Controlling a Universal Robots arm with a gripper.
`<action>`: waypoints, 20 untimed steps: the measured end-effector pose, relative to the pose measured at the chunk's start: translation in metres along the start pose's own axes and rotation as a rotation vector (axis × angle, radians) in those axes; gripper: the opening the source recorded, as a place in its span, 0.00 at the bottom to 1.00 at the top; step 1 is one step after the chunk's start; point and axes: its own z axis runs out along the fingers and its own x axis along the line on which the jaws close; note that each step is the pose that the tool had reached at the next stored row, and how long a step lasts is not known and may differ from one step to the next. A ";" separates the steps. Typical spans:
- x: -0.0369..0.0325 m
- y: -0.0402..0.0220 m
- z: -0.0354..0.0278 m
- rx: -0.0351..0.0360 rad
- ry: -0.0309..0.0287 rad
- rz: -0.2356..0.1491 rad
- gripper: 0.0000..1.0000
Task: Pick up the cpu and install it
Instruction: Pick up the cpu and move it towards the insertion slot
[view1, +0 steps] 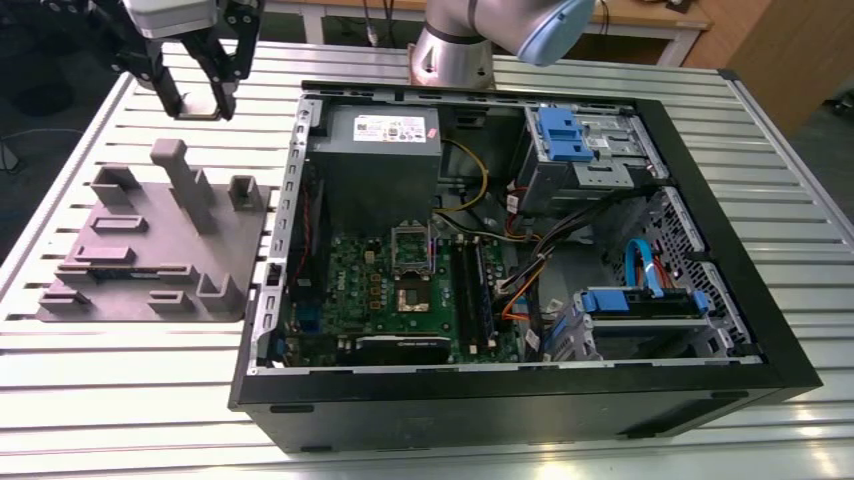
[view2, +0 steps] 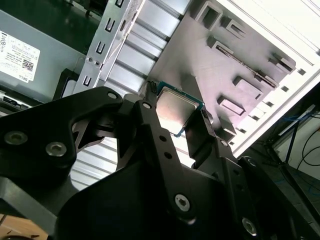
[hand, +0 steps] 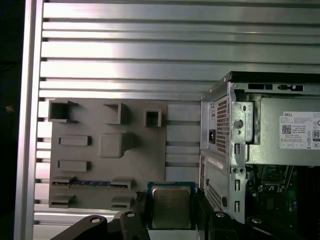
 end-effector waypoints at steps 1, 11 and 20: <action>-0.0010 0.0000 0.0000 0.0000 0.0000 0.000 0.47; -0.0102 -0.0001 0.0002 0.0001 0.0001 0.000 0.47; -0.0189 -0.0002 0.0004 0.0000 0.0001 0.000 0.47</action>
